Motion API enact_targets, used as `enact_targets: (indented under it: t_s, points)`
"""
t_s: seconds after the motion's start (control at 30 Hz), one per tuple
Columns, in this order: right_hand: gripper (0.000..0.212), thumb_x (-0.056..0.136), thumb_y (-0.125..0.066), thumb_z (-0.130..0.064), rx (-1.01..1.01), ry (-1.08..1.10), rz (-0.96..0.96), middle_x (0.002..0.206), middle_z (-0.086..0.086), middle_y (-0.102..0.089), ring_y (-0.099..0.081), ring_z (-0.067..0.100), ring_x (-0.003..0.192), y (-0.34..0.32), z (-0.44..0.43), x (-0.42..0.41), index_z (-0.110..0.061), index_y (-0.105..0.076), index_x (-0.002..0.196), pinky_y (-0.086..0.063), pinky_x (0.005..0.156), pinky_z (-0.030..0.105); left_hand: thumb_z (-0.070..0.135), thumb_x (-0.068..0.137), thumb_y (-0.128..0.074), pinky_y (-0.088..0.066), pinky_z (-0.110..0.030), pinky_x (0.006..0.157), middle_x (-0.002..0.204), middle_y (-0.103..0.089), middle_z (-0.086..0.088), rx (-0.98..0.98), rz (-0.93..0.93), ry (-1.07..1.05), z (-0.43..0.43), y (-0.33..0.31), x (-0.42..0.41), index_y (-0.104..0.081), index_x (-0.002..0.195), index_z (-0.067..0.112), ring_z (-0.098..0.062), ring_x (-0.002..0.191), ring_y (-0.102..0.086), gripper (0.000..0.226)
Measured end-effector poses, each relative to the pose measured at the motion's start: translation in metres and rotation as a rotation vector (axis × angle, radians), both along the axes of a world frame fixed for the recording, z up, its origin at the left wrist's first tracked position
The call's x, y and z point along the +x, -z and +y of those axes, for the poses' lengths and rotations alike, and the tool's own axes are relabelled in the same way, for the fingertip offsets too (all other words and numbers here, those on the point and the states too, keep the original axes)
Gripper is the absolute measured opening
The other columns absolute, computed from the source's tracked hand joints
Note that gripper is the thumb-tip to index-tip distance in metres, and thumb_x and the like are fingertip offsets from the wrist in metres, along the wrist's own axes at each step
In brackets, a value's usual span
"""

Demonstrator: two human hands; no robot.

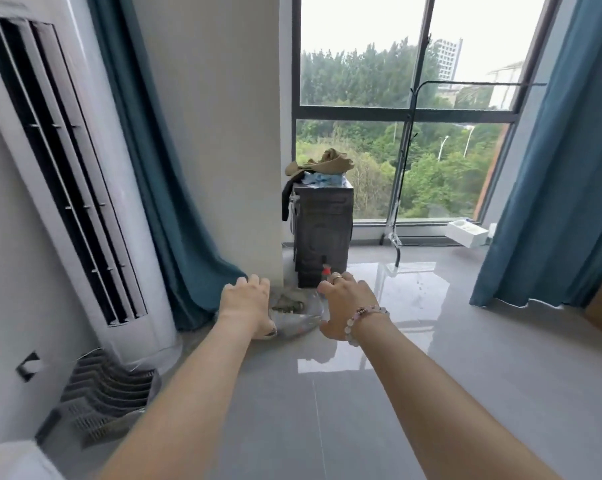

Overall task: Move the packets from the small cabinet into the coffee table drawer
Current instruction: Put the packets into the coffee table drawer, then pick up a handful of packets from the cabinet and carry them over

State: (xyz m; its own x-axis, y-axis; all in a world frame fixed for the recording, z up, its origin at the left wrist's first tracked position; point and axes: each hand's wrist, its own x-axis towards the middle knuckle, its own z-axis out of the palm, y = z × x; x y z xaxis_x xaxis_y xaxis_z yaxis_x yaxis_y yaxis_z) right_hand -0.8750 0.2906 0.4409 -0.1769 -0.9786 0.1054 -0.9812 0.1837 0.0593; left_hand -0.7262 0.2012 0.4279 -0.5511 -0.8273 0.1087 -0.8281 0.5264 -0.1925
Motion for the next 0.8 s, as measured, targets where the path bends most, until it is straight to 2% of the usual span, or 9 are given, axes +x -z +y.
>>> enact_targets:
  t_s: [0.2,0.37,0.5,0.7,0.8]
  points:
    - [0.054,0.082,-0.062,-0.040,0.043,-0.135,-0.011,0.129,0.006,-0.045,-0.039,0.023,0.124,0.012,-0.063,0.021,-0.015,-0.047,0.129,-0.037,0.098,0.035,0.043,0.086,-0.057,-0.041,-0.032,0.087,0.124,-0.045,-0.004,0.000,0.003,-0.123,-0.039,0.012,0.027,-0.039,0.127,0.015,-0.022,0.115,-0.047,0.054]
    - [0.050,0.080,-0.064,-0.032,0.070,-0.263,0.011,0.127,0.004,-0.046,-0.040,0.020,0.122,0.019,-0.125,0.030,-0.016,-0.047,0.124,-0.038,0.094,0.032,0.045,0.086,-0.057,-0.041,-0.032,0.087,0.124,-0.045,-0.004,0.017,-0.001,-0.241,-0.074,0.020,0.041,-0.039,0.127,0.014,-0.022,0.114,-0.049,0.054]
    - [0.055,0.081,-0.063,-0.034,0.055,-0.376,-0.013,0.129,0.004,-0.045,-0.041,0.021,0.123,0.009,-0.185,0.047,-0.018,-0.045,0.130,-0.039,0.096,0.032,0.044,0.087,-0.055,-0.041,-0.034,0.088,0.127,-0.045,-0.005,0.012,0.007,-0.349,-0.103,0.014,0.064,-0.039,0.129,0.013,-0.024,0.115,-0.047,0.054]
    - [0.057,0.082,-0.062,-0.033,0.037,-0.643,-0.010,0.131,0.003,-0.045,-0.040,0.020,0.123,0.009,-0.245,0.118,-0.018,-0.044,0.133,-0.036,0.100,0.034,0.041,0.087,-0.057,-0.038,-0.031,0.076,0.125,-0.046,-0.006,0.011,0.073,-0.621,-0.118,0.007,0.129,-0.040,0.126,0.013,-0.024,0.111,-0.049,0.050]
    - [0.056,0.081,-0.062,-0.035,0.033,-0.773,-0.018,0.130,0.003,-0.047,-0.041,0.020,0.122,0.015,-0.260,0.163,-0.019,-0.045,0.133,-0.037,0.100,0.035,0.047,0.087,-0.056,-0.043,-0.034,0.084,0.126,-0.048,-0.006,-0.004,0.090,-0.749,-0.111,0.010,0.163,-0.040,0.128,0.013,-0.024,0.113,-0.050,0.055]
